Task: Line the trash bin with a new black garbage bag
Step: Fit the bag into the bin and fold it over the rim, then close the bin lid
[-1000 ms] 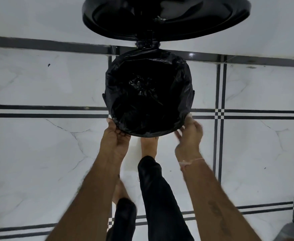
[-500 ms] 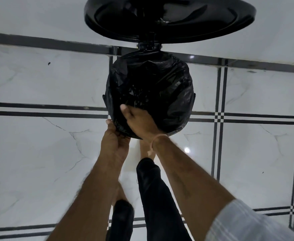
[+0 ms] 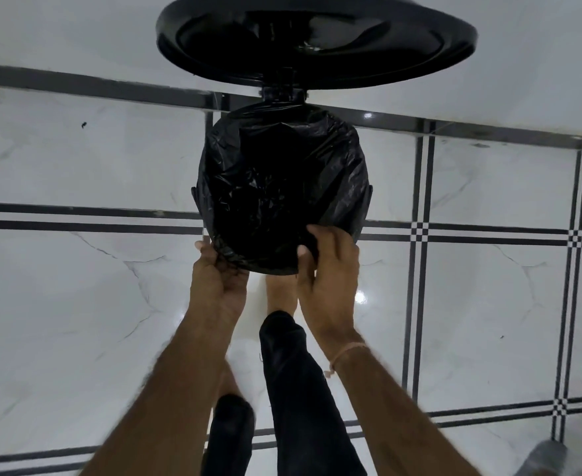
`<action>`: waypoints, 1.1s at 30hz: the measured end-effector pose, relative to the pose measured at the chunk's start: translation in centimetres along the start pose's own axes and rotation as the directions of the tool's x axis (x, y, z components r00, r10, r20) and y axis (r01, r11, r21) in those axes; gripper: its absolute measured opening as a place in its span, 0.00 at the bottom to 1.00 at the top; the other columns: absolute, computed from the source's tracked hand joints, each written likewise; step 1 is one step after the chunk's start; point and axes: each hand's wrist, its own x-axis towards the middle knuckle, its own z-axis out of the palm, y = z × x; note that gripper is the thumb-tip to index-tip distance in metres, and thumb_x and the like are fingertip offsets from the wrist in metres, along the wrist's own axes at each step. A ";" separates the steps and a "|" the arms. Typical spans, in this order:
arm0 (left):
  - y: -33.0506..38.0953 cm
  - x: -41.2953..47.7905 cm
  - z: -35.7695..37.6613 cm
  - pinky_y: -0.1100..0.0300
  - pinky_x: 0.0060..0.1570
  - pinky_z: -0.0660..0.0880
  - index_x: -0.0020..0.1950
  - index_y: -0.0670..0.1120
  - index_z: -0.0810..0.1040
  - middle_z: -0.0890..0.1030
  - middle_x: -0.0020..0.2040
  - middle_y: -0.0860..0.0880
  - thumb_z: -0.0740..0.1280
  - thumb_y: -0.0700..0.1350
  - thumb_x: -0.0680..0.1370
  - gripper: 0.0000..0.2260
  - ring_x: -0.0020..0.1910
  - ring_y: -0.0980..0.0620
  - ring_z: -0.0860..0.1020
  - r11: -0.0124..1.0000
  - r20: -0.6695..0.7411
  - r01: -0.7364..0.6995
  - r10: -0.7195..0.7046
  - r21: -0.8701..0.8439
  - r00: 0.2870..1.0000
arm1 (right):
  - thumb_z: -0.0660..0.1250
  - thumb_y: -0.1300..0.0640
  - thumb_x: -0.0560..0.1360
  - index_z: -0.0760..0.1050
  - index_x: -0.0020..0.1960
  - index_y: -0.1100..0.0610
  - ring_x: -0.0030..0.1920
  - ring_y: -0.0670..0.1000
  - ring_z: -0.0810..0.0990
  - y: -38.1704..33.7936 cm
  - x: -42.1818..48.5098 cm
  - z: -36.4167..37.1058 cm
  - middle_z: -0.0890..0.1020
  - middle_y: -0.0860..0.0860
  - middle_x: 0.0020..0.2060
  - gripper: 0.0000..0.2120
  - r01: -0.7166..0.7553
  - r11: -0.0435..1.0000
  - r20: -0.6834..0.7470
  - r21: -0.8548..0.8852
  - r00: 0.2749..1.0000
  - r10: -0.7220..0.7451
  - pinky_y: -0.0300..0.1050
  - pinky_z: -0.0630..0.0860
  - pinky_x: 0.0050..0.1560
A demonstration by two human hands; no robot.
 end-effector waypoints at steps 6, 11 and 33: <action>-3.1 -1.7 -0.1 0.46 0.55 0.80 0.51 0.45 0.83 0.83 0.53 0.48 0.64 0.57 0.81 0.17 0.55 0.47 0.82 0.978 -0.056 0.198 -0.201 -0.063 0.978 | 0.60 0.46 0.86 0.75 0.66 0.58 0.58 0.55 0.81 -0.9 -0.9 0.8 0.80 0.54 0.59 0.18 -0.639 -0.058 0.441 0.767 0.459 0.771 0.50 0.80 0.57; -2.6 -1.3 0.3 0.53 0.42 0.82 0.46 0.40 0.86 0.87 0.47 0.44 0.63 0.42 0.81 0.13 0.45 0.46 0.86 0.983 -0.055 0.158 -0.163 -0.089 0.985 | 0.62 0.55 0.83 0.86 0.49 0.60 0.51 0.57 0.86 -1.2 1.6 0.4 0.85 0.56 0.48 0.15 -0.443 -0.501 0.662 0.743 0.378 0.647 0.51 0.86 0.47; 7.0 -8.4 6.5 0.57 0.48 0.75 0.49 0.48 0.78 0.78 0.48 0.50 0.60 0.55 0.84 0.13 0.46 0.51 0.76 0.714 -0.069 -0.081 0.179 0.695 0.981 | 0.58 0.49 0.86 0.68 0.76 0.57 0.68 0.57 0.77 -3.5 6.9 -10.7 0.77 0.56 0.69 0.21 -0.669 0.468 0.366 0.578 0.725 0.584 0.56 0.74 0.71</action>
